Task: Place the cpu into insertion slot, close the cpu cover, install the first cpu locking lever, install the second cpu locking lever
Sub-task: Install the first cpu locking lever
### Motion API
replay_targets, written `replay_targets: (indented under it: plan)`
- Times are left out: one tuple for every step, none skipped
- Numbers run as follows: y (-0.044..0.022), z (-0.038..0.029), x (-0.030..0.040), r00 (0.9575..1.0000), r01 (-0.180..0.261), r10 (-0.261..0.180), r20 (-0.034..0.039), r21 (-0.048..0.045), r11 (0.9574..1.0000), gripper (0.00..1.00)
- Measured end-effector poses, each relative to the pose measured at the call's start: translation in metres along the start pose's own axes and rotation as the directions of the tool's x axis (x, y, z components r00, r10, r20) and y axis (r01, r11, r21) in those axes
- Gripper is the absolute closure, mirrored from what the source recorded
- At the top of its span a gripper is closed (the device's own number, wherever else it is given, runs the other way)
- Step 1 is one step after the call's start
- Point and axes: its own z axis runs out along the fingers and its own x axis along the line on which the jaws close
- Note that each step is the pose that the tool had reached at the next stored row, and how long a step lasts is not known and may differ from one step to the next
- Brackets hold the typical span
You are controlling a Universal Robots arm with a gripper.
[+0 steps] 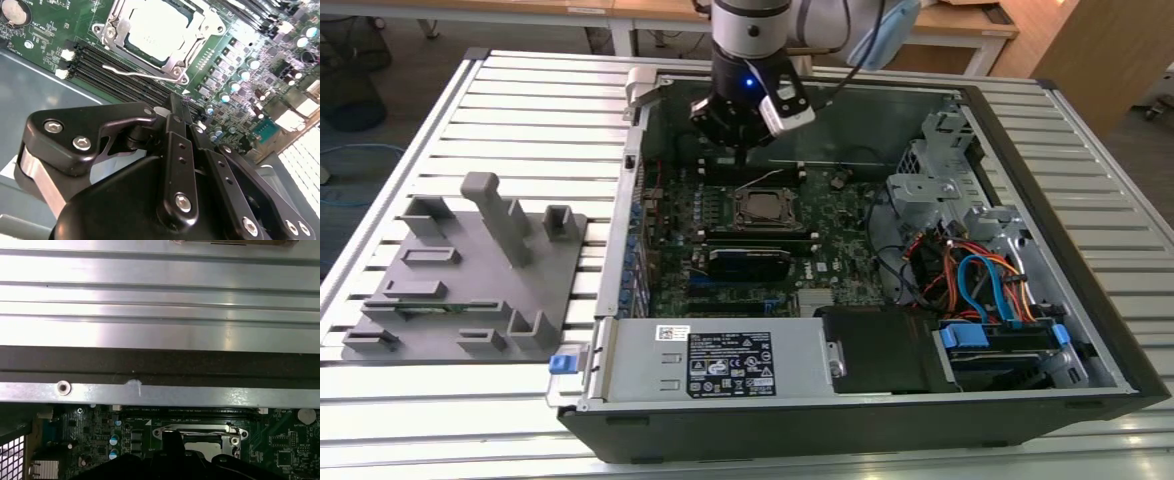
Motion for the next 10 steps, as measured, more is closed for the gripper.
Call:
replay_targets:
  plan:
    - [-0.0005,0.0009,-0.0005,1.0000,0.000,0.000,0.0000,-0.0050,1.0000,0.90]
    - [-0.0007,0.0021,-0.0012,1.0000,-0.001,0.001,0.0003,-0.0094,1.0000,0.90]
    - [-0.0008,0.0032,-0.0020,1.0000,-0.002,0.002,0.0006,-0.0109,0.9999,0.90]
    - [-0.0009,0.0042,-0.0028,1.0000,-0.004,0.004,0.0004,-0.0107,0.9999,0.90]
    - [-0.0009,0.0052,-0.0041,1.0000,-0.004,0.004,0.0004,-0.0107,0.9999,0.90]
    - [-0.0007,0.0062,-0.0055,1.0000,-0.004,0.004,0.0003,-0.0106,0.9999,0.90]
    - [-0.0006,0.0074,-0.0068,1.0000,-0.004,0.004,0.0004,-0.0107,0.9999,0.90]
    - [-0.0003,0.0086,-0.0083,1.0000,-0.004,0.004,0.0003,-0.0106,0.9999,0.90]
    - [-0.0002,0.0099,-0.0096,1.0000,-0.004,0.004,0.0005,-0.0108,0.9999,0.90]
    - [-0.0001,0.0109,-0.0108,1.0000,-0.004,0.004,0.0004,-0.0107,0.9999,0.90]
